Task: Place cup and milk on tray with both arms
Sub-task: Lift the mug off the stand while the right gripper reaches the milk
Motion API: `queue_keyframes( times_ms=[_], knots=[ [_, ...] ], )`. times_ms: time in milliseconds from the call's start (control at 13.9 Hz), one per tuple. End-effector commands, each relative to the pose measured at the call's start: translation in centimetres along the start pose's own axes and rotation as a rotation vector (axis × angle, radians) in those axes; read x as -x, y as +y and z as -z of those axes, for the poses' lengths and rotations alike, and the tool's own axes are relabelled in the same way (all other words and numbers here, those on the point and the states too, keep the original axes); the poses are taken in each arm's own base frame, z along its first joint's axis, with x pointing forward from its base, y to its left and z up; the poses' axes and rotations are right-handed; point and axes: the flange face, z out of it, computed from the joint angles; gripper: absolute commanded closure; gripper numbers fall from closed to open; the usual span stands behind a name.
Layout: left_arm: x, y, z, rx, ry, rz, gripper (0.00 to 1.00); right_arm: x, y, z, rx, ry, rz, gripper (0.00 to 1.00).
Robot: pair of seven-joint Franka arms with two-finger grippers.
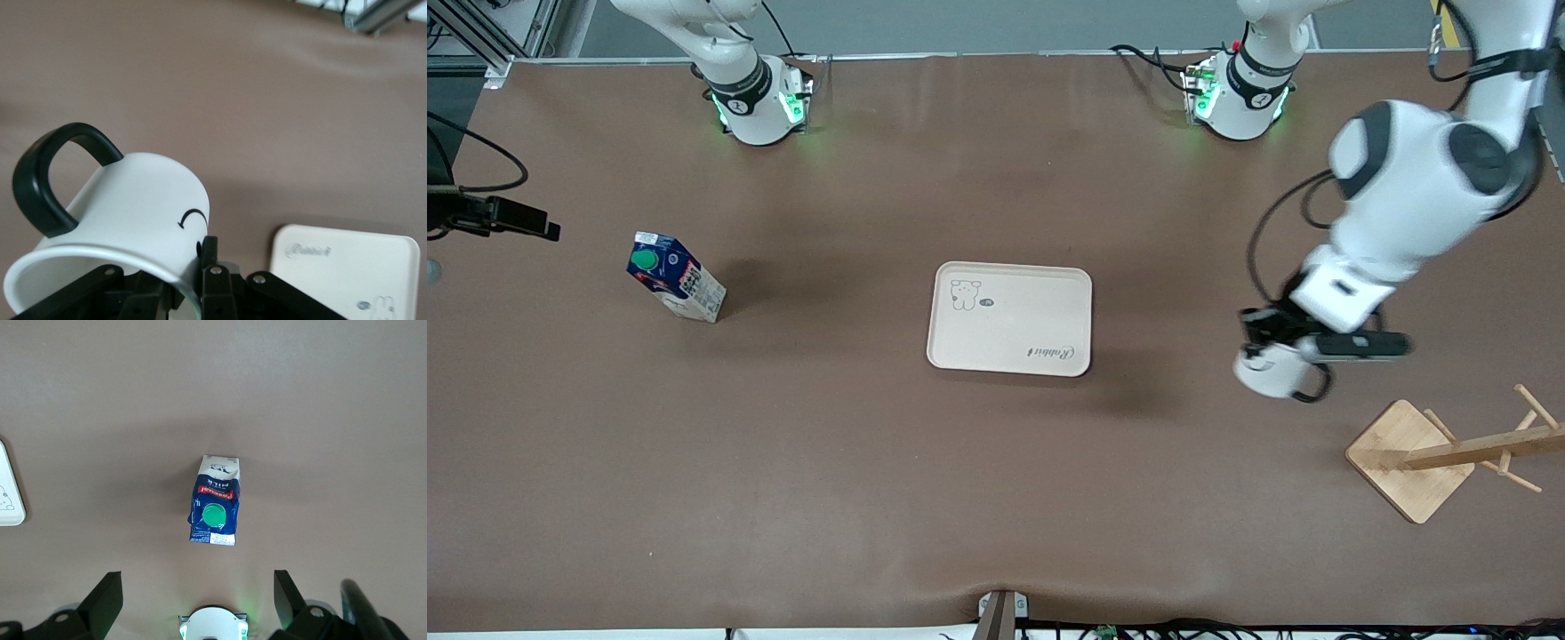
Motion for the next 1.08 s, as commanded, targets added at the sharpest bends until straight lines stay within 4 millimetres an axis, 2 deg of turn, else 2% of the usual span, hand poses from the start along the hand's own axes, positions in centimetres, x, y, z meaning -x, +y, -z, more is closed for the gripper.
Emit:
queue_keyframes(
  times_ms=[0,144,359,503,574,646,718,862,1005],
  knots=[
    [2.6,7.7,-3.6,-0.035,-0.042,0.086,1.0,-0.3,0.5,0.6,0.018,0.007,-0.008,0.0],
    [4.1,12.9,-6.7,-0.049,-0.116,0.139,1.0,-2.8,0.6,-3.1,0.019,-0.072,-0.009,0.0],
    [6.7,19.2,-11.5,-0.067,-0.235,0.177,1.0,-3.2,0.5,-3.4,0.095,-0.077,-0.001,0.0],
    [8.8,21.9,-15.0,-0.099,-0.246,0.139,1.0,-4.3,0.1,-5.1,0.132,-0.11,0.007,0.0],
    [10.0,22.6,-16.8,-0.125,-0.256,0.121,1.0,-4.8,0.0,-5.7,0.133,-0.112,0.012,0.0],
    [11.3,23.1,-18.6,-0.142,-0.276,0.103,1.0,-5.9,-0.1,-7.2,0.134,-0.125,0.016,0.0],
    [12.3,23.4,-20.0,-0.159,-0.291,0.09,1.0,-6.2,0.4,-7.7,0.135,-0.132,0.012,0.0],
    [13.4,23.6,-21.6,-0.176,-0.308,0.073,1.0,-6.2,0.0,-9.5,0.126,-0.166,0.018,0.0],
    [14.6,23.9,-22.9,-0.187,-0.329,0.059,1.0,-5.6,-0.5,-13.2,0.107,-0.19,0.03,0.0]
  ],
)
